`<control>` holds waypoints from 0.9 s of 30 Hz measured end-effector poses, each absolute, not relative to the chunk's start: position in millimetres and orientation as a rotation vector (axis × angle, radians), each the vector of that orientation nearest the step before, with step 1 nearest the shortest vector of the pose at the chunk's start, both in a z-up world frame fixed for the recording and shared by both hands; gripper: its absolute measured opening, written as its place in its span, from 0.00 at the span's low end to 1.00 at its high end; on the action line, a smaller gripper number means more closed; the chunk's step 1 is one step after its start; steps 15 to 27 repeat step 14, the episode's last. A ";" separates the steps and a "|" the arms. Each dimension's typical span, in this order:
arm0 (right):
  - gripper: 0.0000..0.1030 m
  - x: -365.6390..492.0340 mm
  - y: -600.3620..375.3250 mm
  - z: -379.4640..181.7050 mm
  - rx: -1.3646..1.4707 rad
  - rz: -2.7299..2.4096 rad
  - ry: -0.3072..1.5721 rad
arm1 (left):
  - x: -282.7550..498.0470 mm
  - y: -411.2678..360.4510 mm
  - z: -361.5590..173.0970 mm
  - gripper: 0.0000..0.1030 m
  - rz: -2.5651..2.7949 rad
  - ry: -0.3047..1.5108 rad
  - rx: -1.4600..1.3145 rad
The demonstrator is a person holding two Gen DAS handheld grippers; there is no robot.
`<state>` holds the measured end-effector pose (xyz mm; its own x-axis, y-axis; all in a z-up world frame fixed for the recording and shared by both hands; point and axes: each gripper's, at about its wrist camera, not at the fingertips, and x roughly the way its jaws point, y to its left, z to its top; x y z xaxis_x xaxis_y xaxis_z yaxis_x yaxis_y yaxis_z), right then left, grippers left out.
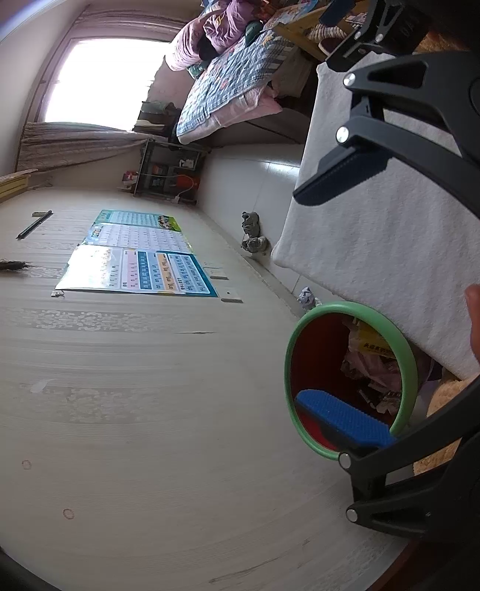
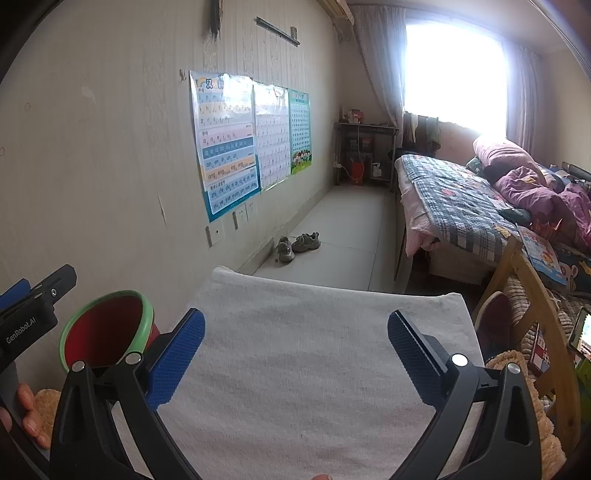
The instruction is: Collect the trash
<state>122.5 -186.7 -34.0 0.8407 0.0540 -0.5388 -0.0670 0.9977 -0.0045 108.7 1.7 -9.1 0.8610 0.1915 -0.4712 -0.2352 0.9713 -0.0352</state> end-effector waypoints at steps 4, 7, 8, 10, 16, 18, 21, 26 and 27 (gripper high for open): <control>0.93 131.0 -189.7 -48.7 -0.009 0.074 0.610 | 109.8 4.7 -10.3 0.95 0.219 0.497 -0.105; 0.93 143.2 -194.8 -83.1 -0.007 0.061 0.688 | 110.4 4.2 -12.4 0.95 0.220 0.496 -0.101; 0.93 147.2 -198.1 -99.2 -0.007 0.059 0.713 | 110.3 4.3 -12.8 0.95 0.223 0.492 -0.100; 0.93 158.0 -204.1 -139.6 -0.040 0.033 0.787 | 110.6 5.6 -14.3 0.95 0.219 0.498 -0.111; 0.93 172.9 -221.5 -194.5 -0.051 -0.009 0.908 | 111.6 7.6 -17.9 0.95 0.212 0.512 -0.111; 0.93 172.9 -221.5 -194.5 -0.051 -0.009 0.908 | 111.6 7.6 -17.9 0.95 0.212 0.512 -0.111; 0.93 172.9 -221.5 -194.5 -0.051 -0.009 0.908 | 111.6 7.6 -17.9 0.95 0.212 0.512 -0.111; 0.93 172.9 -221.5 -194.5 -0.051 -0.009 0.908 | 111.6 7.6 -17.9 0.95 0.212 0.512 -0.111; 0.93 172.9 -221.5 -194.5 -0.051 -0.009 0.908 | 111.6 7.6 -17.9 0.95 0.212 0.512 -0.111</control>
